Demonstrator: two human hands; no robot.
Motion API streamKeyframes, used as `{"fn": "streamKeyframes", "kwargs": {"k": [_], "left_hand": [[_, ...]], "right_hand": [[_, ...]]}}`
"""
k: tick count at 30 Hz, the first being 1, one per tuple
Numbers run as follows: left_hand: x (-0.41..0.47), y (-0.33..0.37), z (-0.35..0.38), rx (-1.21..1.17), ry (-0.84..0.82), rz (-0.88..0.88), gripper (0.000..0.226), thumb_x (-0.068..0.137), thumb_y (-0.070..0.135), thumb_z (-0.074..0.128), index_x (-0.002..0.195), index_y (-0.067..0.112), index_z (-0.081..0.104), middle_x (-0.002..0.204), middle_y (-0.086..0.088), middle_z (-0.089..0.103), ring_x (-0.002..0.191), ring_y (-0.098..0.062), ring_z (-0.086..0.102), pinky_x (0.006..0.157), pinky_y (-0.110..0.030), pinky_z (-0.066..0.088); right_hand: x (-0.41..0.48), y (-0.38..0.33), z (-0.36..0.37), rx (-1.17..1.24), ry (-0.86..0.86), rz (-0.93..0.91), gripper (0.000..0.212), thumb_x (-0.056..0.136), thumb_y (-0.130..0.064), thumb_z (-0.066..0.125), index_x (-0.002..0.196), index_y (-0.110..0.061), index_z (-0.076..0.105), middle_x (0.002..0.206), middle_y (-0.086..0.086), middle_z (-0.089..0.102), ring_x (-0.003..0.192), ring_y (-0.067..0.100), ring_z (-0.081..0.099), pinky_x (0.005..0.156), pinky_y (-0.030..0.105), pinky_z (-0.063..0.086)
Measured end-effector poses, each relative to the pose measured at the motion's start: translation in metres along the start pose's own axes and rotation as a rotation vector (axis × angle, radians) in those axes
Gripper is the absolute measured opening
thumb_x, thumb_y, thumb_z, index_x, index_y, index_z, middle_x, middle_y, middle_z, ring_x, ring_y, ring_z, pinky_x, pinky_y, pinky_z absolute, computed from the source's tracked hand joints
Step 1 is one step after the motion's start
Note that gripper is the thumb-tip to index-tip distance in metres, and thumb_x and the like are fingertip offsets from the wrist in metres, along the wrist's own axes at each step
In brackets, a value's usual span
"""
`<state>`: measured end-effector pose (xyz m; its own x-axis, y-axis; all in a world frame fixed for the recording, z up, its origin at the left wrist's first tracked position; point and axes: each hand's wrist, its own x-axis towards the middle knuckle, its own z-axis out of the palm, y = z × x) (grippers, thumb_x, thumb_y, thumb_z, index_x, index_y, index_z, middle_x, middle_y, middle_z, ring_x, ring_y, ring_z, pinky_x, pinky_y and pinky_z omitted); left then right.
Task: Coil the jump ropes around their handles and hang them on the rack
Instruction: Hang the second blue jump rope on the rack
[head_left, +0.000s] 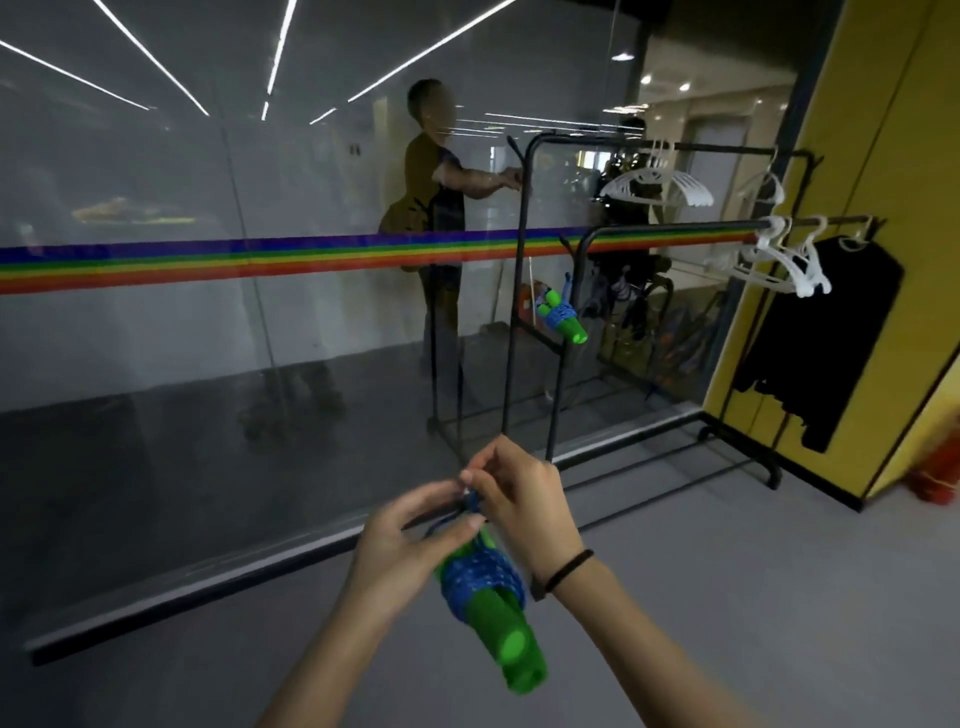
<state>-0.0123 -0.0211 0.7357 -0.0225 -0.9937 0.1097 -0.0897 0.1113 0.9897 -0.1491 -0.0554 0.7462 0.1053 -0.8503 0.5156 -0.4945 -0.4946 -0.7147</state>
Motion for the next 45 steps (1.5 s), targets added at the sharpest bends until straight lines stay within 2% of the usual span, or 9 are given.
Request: {"fn": "streamKeyframes", "kwargs": {"k": [4, 7, 12, 18, 21, 26, 36, 41, 45], "left_hand": [[0.078, -0.021, 0.036, -0.072, 0.039, -0.028, 0.026, 0.07, -0.01, 0.071, 0.093, 0.004, 0.071, 0.069, 0.003, 0.074, 0.07, -0.011, 0.069, 0.068, -0.02, 0.053], [0.148, -0.024, 0.06, -0.085, 0.025, -0.001, 0.028, 0.067, -0.012, 0.073, 0.073, 0.015, 0.068, 0.053, 0.006, 0.069, 0.055, 0.0, 0.065, 0.056, -0.011, 0.05], [0.264, -0.01, 0.099, -0.089, 0.047, 0.108, 0.037, 0.062, -0.023, 0.068, 0.059, 0.013, 0.065, 0.046, 0.005, 0.065, 0.045, 0.002, 0.059, 0.047, -0.009, 0.046], [0.395, 0.001, 0.121, -0.017, -0.051, 0.132, 0.023, 0.057, -0.016, 0.077, 0.068, 0.002, 0.07, 0.056, -0.002, 0.07, 0.052, -0.007, 0.065, 0.054, -0.014, 0.052], [0.457, 0.004, 0.126, -0.028, -0.074, 0.134, 0.018, 0.063, -0.009, 0.076, 0.074, 0.005, 0.071, 0.059, 0.001, 0.071, 0.055, -0.005, 0.064, 0.055, -0.012, 0.051], [0.56, 0.015, 0.138, -0.049, -0.147, 0.242, 0.02, 0.082, -0.001, 0.062, 0.092, 0.017, 0.06, 0.074, 0.002, 0.066, 0.061, -0.005, 0.063, 0.058, -0.017, 0.049], [0.714, 0.054, 0.187, -0.058, -0.22, 0.508, 0.024, 0.084, -0.002, 0.059, 0.103, 0.011, 0.054, 0.077, 0.001, 0.06, 0.06, 0.003, 0.057, 0.06, -0.011, 0.045], [0.732, 0.024, 0.214, -0.006, -0.302, 0.348, 0.035, 0.08, -0.008, 0.06, 0.107, 0.014, 0.055, 0.083, -0.006, 0.065, 0.071, -0.009, 0.061, 0.064, -0.017, 0.047], [0.708, 0.006, 0.221, -0.008, -0.34, 0.218, 0.022, 0.084, 0.007, 0.065, 0.103, 0.012, 0.057, 0.088, -0.002, 0.064, 0.078, -0.011, 0.062, 0.064, -0.02, 0.051]], "right_hand": [[0.044, 0.049, -0.008, 0.028, 0.042, -0.012, 0.01, 0.084, -0.015, 0.062, 0.075, -0.019, 0.061, 0.064, -0.015, 0.055, 0.06, 0.0, 0.055, 0.057, 0.011, 0.043], [0.091, 0.094, -0.018, 0.182, 0.075, 0.054, 0.015, 0.084, -0.016, 0.062, 0.072, -0.026, 0.061, 0.066, -0.009, 0.062, 0.062, 0.008, 0.06, 0.059, 0.034, 0.054], [0.191, 0.166, -0.046, 0.201, -0.007, 0.155, 0.025, 0.068, -0.03, 0.079, 0.074, -0.019, 0.057, 0.064, -0.008, 0.057, 0.06, 0.009, 0.056, 0.058, 0.03, 0.049], [0.306, 0.233, -0.067, 0.293, -0.077, 0.272, 0.027, 0.069, -0.016, 0.079, 0.053, -0.016, 0.057, 0.049, -0.002, 0.059, 0.045, 0.004, 0.052, 0.049, 0.018, 0.041], [0.356, 0.262, -0.079, 0.289, -0.033, 0.287, 0.021, 0.073, -0.008, 0.075, 0.06, -0.006, 0.058, 0.045, -0.009, 0.056, 0.042, -0.003, 0.05, 0.047, 0.011, 0.039], [0.432, 0.299, -0.084, 0.454, -0.058, 0.307, 0.012, 0.088, -0.006, 0.056, 0.077, -0.004, 0.05, 0.069, 0.009, 0.053, 0.053, 0.008, 0.059, 0.055, 0.022, 0.055], [0.545, 0.333, -0.102, -0.139, 0.551, -0.043, 0.006, 0.086, -0.011, 0.058, 0.09, -0.014, 0.059, 0.07, -0.001, 0.066, 0.059, 0.014, 0.064, 0.058, 0.032, 0.055], [0.538, 0.371, -0.112, -0.298, 0.52, 0.09, 0.007, 0.085, -0.018, 0.061, 0.09, -0.02, 0.063, 0.068, -0.001, 0.068, 0.061, 0.016, 0.064, 0.057, 0.044, 0.055], [0.517, 0.384, -0.113, -0.329, 0.412, 0.085, 0.017, 0.086, -0.019, 0.06, 0.101, -0.024, 0.054, 0.074, -0.007, 0.064, 0.065, 0.013, 0.063, 0.056, 0.037, 0.054]]}}
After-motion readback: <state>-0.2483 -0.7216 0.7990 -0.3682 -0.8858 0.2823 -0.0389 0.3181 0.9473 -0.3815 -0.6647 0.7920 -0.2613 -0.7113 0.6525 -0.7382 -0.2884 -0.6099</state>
